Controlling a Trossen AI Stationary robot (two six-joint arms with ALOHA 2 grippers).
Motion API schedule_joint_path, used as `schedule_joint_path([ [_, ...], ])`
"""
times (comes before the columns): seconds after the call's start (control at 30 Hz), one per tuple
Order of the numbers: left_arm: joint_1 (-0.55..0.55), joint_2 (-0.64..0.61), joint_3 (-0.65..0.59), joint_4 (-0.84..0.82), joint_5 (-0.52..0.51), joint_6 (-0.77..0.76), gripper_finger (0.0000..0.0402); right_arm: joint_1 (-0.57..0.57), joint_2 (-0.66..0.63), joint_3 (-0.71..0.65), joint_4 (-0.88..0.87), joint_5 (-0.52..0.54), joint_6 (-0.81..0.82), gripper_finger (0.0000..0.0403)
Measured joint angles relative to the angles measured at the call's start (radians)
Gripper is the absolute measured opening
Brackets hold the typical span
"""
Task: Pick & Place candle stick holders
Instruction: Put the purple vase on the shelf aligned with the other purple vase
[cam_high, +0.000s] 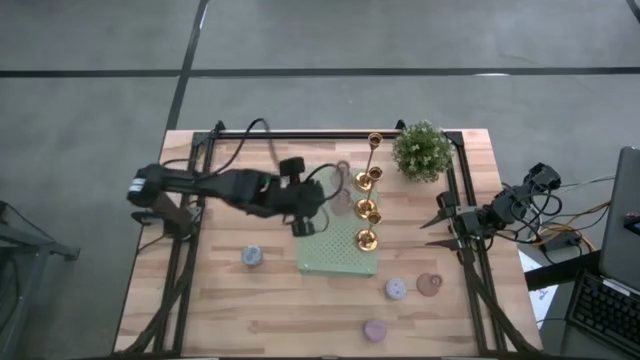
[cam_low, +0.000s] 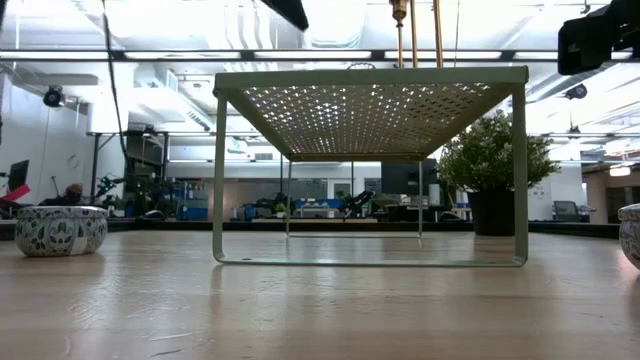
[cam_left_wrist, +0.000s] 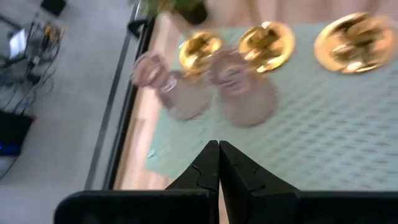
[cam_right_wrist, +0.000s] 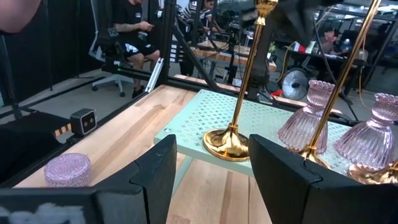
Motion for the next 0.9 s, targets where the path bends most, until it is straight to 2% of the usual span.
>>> schedule_joint_path([
  [0.23,-0.104,-0.225,-0.308,0.287,0.013,-0.017,0.0009,0.000,0.000,0.000,0.000,0.000,0.000,0.0194],
  [0.5,-0.157,-0.481,-0.651,0.580,0.038,-0.080,0.0009,0.000,0.000,0.000,0.000,0.000,0.000,0.0194],
  [0.67,-0.185,-0.587,-0.816,0.738,0.095,-0.086,0.0009,0.000,0.000,0.000,0.000,0.000,0.000,0.0194],
  [0.9,-0.200,-0.699,-0.992,0.843,0.117,-0.089,0.0009,0.000,0.000,0.000,0.000,0.000,0.000,0.0194],
])
